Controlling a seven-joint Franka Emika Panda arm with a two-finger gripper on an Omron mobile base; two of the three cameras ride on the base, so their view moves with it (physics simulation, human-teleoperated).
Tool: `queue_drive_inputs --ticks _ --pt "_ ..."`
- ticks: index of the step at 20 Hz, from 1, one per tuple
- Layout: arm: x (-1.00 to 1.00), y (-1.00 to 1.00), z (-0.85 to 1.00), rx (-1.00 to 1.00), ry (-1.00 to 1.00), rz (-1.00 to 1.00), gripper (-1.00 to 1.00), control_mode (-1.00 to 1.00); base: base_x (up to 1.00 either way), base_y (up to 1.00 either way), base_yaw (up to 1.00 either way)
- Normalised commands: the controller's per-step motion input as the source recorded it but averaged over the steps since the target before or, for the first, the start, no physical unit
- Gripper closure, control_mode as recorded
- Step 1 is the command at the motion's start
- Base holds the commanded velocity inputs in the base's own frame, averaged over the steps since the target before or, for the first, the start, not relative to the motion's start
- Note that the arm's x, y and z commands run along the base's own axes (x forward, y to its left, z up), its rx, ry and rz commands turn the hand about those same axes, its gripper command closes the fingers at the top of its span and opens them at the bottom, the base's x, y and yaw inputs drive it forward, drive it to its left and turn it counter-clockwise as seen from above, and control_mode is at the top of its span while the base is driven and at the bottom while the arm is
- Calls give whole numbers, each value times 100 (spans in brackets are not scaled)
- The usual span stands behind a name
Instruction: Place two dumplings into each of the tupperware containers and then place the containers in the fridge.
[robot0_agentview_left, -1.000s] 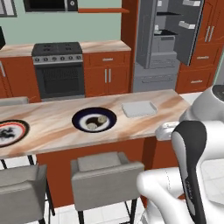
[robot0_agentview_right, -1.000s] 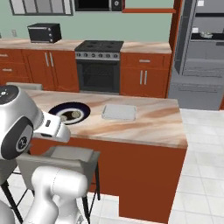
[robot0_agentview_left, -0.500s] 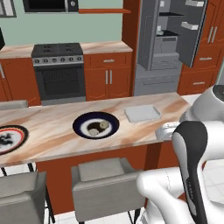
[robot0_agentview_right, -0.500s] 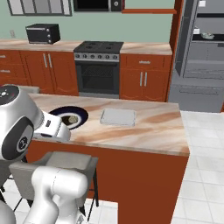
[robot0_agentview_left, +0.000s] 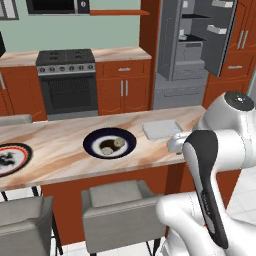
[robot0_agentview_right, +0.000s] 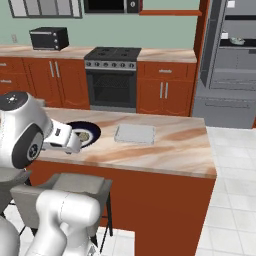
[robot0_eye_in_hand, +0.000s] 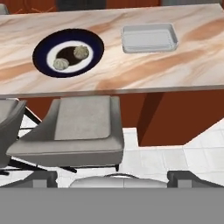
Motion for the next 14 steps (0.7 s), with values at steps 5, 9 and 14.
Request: queue_drive_inputs --ticks 5,9,14 --pt "100 76 -10 0 7 5 -100 -100 0 0 0" --pt "100 32 -17 0 9 6 -100 -100 0 0 0" --pt "100 3 -36 0 4 0 -100 -100 0 0 0"
